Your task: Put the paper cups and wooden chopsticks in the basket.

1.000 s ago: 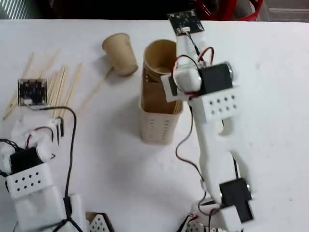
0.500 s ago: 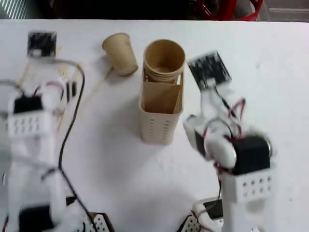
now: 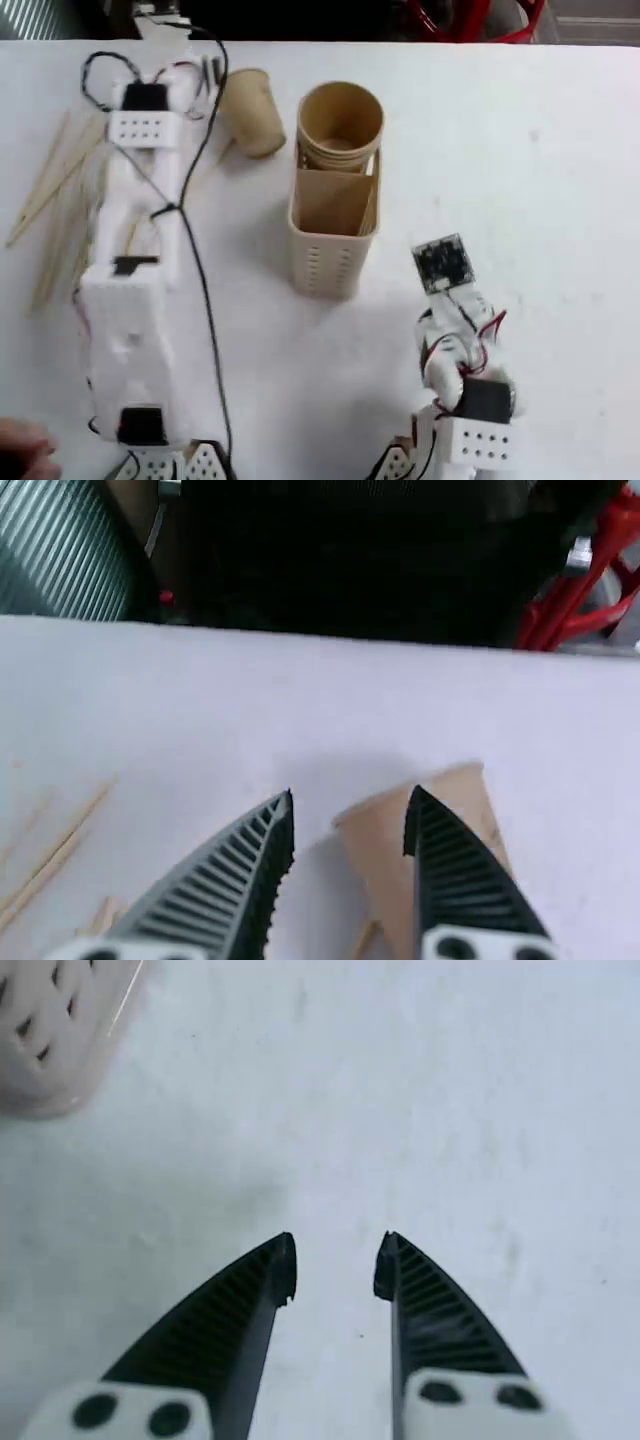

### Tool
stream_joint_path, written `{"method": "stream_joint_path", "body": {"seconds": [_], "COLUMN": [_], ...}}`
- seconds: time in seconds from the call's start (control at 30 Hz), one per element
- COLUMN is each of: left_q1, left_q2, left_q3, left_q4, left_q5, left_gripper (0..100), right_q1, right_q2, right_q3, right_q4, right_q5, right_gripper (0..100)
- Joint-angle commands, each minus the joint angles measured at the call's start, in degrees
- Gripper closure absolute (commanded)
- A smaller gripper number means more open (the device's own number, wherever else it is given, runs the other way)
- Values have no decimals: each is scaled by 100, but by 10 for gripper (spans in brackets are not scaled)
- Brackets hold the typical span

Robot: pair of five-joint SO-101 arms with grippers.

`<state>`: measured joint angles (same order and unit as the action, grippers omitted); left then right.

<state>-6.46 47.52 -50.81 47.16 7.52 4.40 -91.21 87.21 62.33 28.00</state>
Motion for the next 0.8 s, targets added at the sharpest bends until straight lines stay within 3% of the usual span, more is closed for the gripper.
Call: {"method": "stream_joint_path", "body": {"seconds": [0.0, 0.17, 0.27, 0.37, 0.77], "left_q1": [127, 338, 479, 549, 541], "left_q2": [1508, 3275, 3582, 3565, 2589], "left_q3": [-2444, -4413, -4343, -4079, -4501], "left_q4": [-536, -967, -1196, -923, 2207], "left_q5": [431, 246, -114, -149, -149], "left_gripper": [812, 902, 906, 906, 906], "right_q1": [119, 101, 110, 92, 84], "right_q2": [-936, -1103, -1095, -1165, -1191], "right_q3": [475, 615, 642, 651, 668], "right_q4": [-136, 127, 136, 136, 119], "right_q5": [-114, -123, -123, -123, -123], "right_gripper": [858, 858, 858, 858, 855]}}
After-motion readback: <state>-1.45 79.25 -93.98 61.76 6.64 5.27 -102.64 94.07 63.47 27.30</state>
